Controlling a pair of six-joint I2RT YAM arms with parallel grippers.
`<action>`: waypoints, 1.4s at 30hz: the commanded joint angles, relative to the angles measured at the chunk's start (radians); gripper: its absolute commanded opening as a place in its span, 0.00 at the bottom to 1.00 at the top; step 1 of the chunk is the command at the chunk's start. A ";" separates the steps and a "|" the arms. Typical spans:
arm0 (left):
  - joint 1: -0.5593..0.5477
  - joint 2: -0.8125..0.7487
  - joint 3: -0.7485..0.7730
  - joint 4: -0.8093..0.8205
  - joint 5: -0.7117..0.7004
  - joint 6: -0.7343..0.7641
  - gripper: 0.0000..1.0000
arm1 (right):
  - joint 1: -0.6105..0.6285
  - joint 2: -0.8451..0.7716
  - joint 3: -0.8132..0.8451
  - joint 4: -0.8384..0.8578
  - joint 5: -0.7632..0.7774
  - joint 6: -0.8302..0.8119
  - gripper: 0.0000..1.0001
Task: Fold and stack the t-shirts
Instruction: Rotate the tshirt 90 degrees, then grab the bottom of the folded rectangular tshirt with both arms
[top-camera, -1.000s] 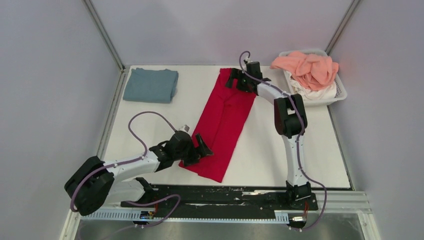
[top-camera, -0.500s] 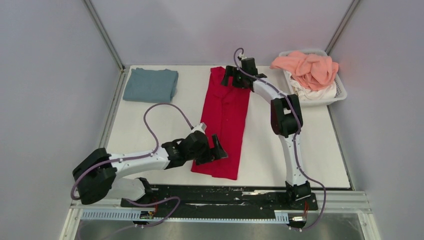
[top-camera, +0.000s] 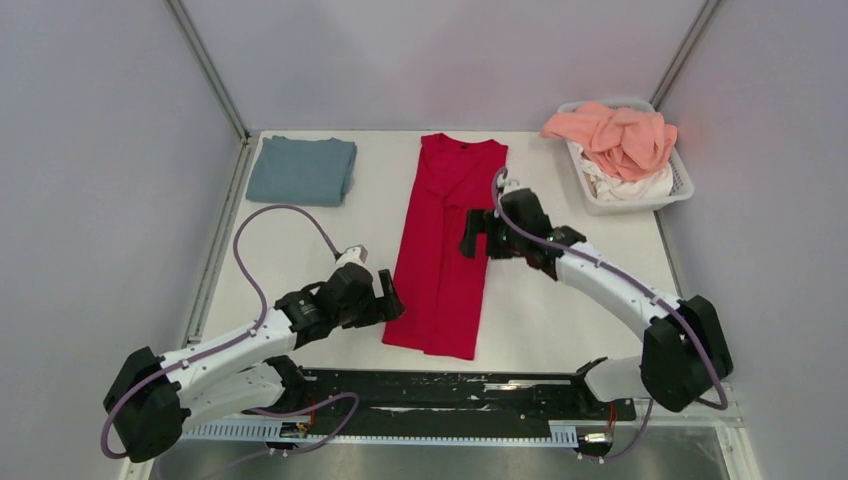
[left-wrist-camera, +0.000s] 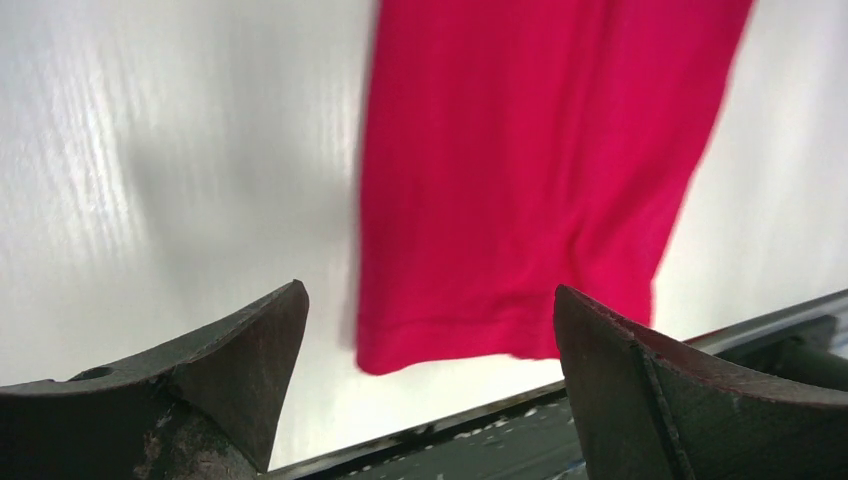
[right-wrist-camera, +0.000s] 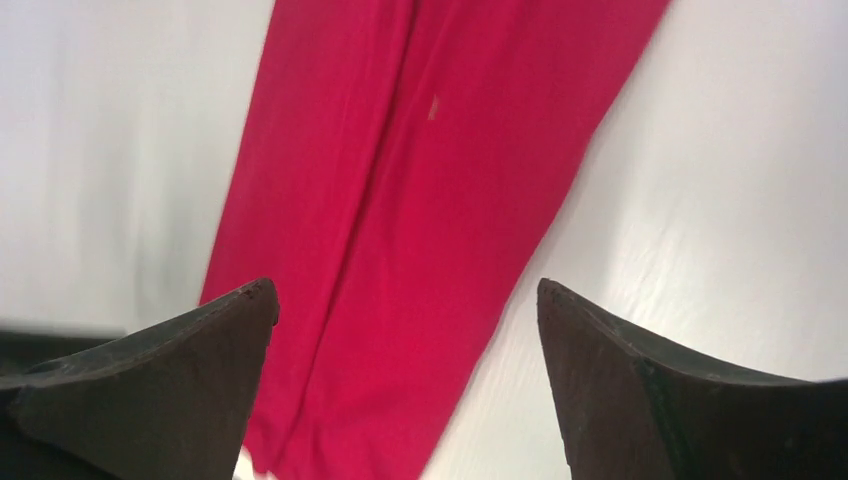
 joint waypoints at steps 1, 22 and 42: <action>0.021 -0.032 -0.052 -0.037 0.055 0.047 1.00 | 0.118 -0.149 -0.252 -0.059 -0.096 0.139 1.00; 0.031 0.128 -0.168 0.138 0.244 0.026 0.07 | 0.426 -0.301 -0.583 -0.022 -0.136 0.434 0.69; 0.031 0.044 -0.226 0.091 0.222 0.002 0.00 | 0.449 -0.336 -0.690 0.060 -0.214 0.528 0.00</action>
